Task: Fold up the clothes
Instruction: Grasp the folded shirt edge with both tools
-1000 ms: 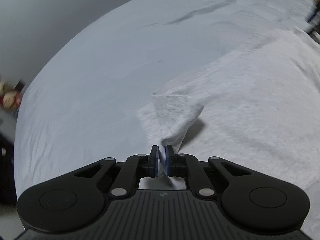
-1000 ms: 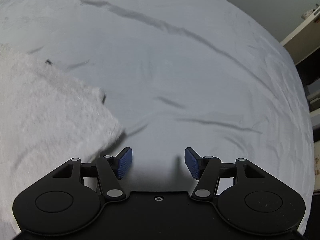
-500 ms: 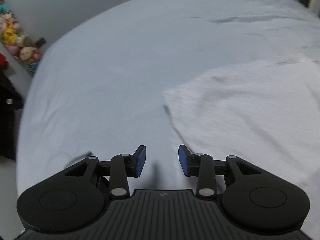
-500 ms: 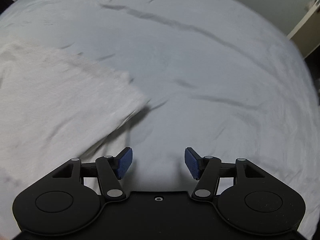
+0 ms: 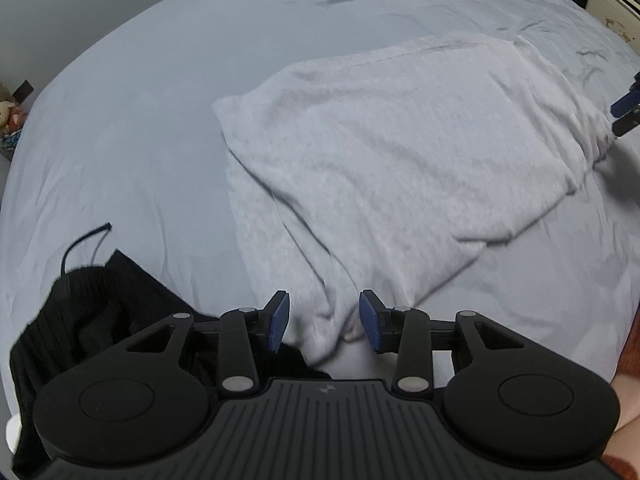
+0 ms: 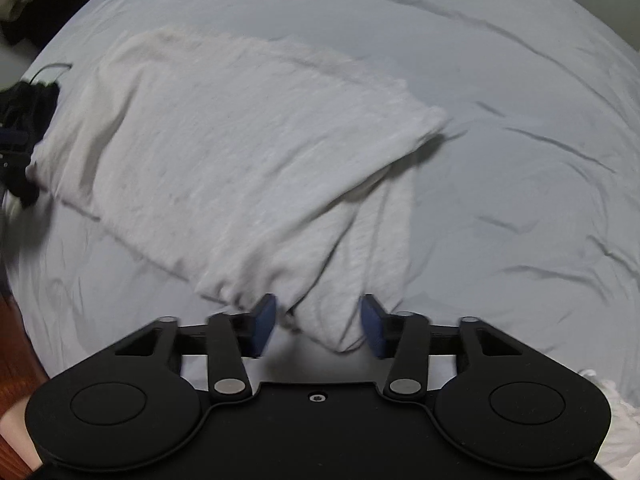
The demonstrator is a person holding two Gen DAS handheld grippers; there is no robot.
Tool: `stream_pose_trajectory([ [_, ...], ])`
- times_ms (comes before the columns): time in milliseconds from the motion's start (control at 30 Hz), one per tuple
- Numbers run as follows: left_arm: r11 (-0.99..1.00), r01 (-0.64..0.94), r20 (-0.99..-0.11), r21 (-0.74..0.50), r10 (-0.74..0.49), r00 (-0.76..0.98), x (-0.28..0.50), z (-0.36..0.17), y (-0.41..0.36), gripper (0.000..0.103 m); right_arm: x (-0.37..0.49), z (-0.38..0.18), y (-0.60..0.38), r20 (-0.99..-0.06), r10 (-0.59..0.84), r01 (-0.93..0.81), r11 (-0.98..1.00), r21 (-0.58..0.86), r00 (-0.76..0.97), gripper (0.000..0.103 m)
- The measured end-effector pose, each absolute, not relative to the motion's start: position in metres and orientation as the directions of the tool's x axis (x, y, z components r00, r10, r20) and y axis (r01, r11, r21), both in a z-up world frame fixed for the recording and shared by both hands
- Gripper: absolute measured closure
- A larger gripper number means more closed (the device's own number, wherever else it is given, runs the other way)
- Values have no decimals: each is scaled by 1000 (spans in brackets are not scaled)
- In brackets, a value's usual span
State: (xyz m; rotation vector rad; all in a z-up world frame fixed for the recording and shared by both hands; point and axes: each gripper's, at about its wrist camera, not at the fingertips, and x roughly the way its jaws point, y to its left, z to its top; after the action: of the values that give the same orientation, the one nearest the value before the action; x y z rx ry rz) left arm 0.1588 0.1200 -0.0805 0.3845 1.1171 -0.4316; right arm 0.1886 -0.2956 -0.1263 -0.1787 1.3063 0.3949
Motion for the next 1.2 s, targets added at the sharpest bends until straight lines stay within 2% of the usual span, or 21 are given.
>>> stream_pose_trajectory([
  [100,840,537,-911,72,-164,378,154,-83,120,65,185,-136,-295,-962,181,-370,924,95,205,64],
  [167,826,555,-902,95,-165,400,151,-87,116,60,186,-141,-294,-962,178,-370,925,92,206,64],
  [300,815,568,-893,114,-166,418,150,-100,105,59,191,-158,-290,-963,177,-366,926,93,203,66],
  [333,812,571,-894,120,-162,418,152,-105,102,68,190,-159,-290,-964,170,-374,924,83,206,74],
  [367,813,570,-898,119,-157,411,154,-110,100,83,189,-160,-290,-964,163,-383,921,73,209,86],
  [533,832,552,-906,59,-187,379,158,-108,106,92,183,-155,-294,-963,157,-396,916,59,221,94],
  [700,860,506,-917,66,-147,370,161,-101,128,94,181,-145,-307,-964,152,-383,922,60,217,96],
  [1000,890,451,-939,65,-98,329,170,-127,139,93,188,-172,-322,-982,90,-354,935,27,164,101],
  [1200,878,467,-941,107,-62,332,170,-114,139,71,190,-162,-336,-978,131,-333,940,70,162,98],
])
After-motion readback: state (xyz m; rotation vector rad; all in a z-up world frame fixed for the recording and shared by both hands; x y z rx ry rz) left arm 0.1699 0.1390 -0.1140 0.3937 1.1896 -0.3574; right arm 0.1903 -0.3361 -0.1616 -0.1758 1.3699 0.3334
